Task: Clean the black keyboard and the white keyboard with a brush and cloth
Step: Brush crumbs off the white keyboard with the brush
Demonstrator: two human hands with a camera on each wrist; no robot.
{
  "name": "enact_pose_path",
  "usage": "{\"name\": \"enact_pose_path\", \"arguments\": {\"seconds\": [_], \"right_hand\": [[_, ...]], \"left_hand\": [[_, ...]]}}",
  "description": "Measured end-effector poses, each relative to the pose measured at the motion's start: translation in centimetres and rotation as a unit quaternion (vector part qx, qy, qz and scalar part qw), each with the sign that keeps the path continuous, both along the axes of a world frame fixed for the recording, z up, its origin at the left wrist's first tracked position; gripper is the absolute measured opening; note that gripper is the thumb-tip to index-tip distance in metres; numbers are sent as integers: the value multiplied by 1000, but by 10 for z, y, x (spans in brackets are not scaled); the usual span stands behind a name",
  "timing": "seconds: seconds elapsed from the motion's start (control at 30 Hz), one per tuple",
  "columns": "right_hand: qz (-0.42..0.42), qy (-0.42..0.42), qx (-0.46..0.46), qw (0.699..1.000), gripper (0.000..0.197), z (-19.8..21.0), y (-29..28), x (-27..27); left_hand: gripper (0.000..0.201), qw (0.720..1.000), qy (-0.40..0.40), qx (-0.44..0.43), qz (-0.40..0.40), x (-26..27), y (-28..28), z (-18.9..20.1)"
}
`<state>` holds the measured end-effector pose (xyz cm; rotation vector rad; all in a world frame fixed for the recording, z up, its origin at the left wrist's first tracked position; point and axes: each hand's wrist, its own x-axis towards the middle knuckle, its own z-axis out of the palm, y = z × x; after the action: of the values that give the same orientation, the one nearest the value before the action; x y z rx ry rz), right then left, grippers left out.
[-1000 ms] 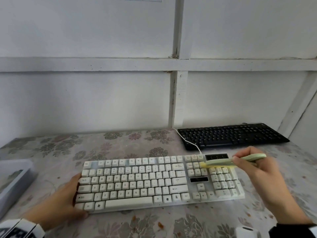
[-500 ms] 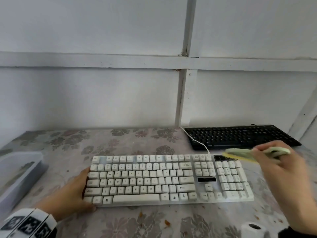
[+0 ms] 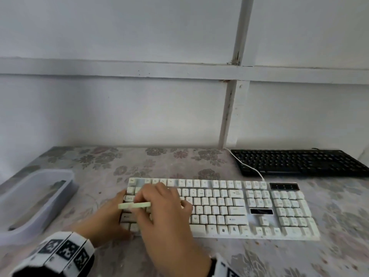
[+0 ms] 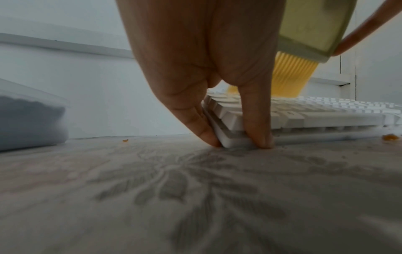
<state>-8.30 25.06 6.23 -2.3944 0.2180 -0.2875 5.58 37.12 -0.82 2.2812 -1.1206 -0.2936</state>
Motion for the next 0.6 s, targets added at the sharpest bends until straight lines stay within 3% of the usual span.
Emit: {"name": "enact_pose_path", "arguments": {"seconds": [0.1,0.17,0.23,0.3,0.37,0.43,0.5,0.57,0.6], "right_hand": [[12,3,-34,999,36,-5,8,5],[13,-6,-55,998,49,-9,9,6],[4,-11,-64,998,53,-13,4,3],[-24,-18,-49,998,46,-16,-2,1],[-70,-40,-66,995,31,-14,-4,-1],[-71,-58,-58,994,32,-8,0,0],[-21,-45,-42,998,36,-2,7,0],[-3,-32,-22,999,20,3,8,-1],[-8,-22,-16,1000,14,2,5,-2]], "left_hand": [[68,996,-77,-1,-46,-9,-7,15],[54,983,-174,-11,-61,-5,-7,16],[44,994,-106,2,-39,-6,-7,15],[76,999,-29,10,19,5,-1,-2],[93,999,9,16,39,13,1,-16],[90,999,9,5,35,16,3,-21],[74,998,-14,38,38,21,4,-28],[60,997,-35,58,28,22,2,-28],[64,998,-26,56,26,18,1,-20]]}}
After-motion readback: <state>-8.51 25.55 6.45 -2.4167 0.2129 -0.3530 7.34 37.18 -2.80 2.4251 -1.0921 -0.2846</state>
